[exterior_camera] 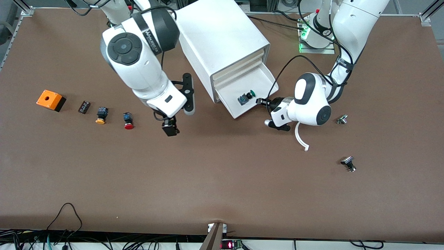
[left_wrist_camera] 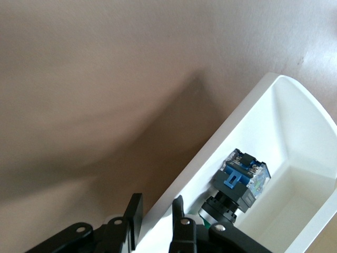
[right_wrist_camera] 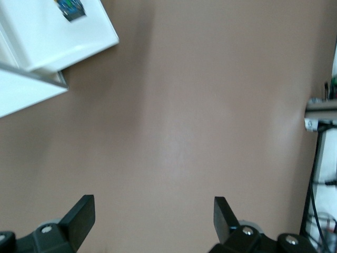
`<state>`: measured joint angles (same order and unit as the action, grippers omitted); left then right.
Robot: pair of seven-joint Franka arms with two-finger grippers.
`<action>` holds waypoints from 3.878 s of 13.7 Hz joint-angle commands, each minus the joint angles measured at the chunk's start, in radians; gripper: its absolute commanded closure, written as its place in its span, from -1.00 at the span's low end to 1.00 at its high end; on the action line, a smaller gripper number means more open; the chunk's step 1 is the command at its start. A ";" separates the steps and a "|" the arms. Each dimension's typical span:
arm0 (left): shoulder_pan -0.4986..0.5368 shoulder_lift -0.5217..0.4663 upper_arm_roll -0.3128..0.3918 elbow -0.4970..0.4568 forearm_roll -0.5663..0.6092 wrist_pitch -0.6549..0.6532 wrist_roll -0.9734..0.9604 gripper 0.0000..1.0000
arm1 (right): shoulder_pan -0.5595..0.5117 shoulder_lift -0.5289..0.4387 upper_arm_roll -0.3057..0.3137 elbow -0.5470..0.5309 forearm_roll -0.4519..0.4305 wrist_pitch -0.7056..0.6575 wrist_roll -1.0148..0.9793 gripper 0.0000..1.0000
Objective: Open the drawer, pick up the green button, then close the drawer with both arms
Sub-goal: 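Withdraw the left gripper while the right gripper reaches into the drawer, then lower the right gripper onto the green button and close it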
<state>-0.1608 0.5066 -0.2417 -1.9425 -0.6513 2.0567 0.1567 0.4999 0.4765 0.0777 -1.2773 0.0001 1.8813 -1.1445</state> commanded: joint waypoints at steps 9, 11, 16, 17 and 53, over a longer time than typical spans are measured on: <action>0.096 -0.167 0.058 0.062 -0.001 -0.160 -0.060 -1.00 | 0.081 0.082 -0.009 0.038 0.071 0.021 -0.015 -1.00; 0.142 -0.241 0.059 0.057 0.110 -0.171 -0.051 -1.00 | 0.111 0.082 -0.009 0.038 0.005 0.018 -0.014 -1.00; 0.239 -0.425 0.059 0.057 0.438 -0.177 -0.054 -1.00 | 0.178 0.094 -0.007 0.036 -0.037 -0.005 -0.018 -1.00; 0.251 -0.462 0.059 0.056 0.464 -0.208 -0.057 -1.00 | 0.204 0.100 -0.007 0.036 -0.038 -0.005 -0.017 -1.00; 0.386 -0.562 0.065 0.241 0.726 -0.379 -0.192 -1.00 | 0.391 0.458 -0.016 0.242 -0.040 0.168 -0.026 -1.00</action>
<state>0.2278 -0.0763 -0.1709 -1.7401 0.0700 1.7018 -0.0382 0.8736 0.9010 0.0686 -1.0701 -0.0261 2.0271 -1.1573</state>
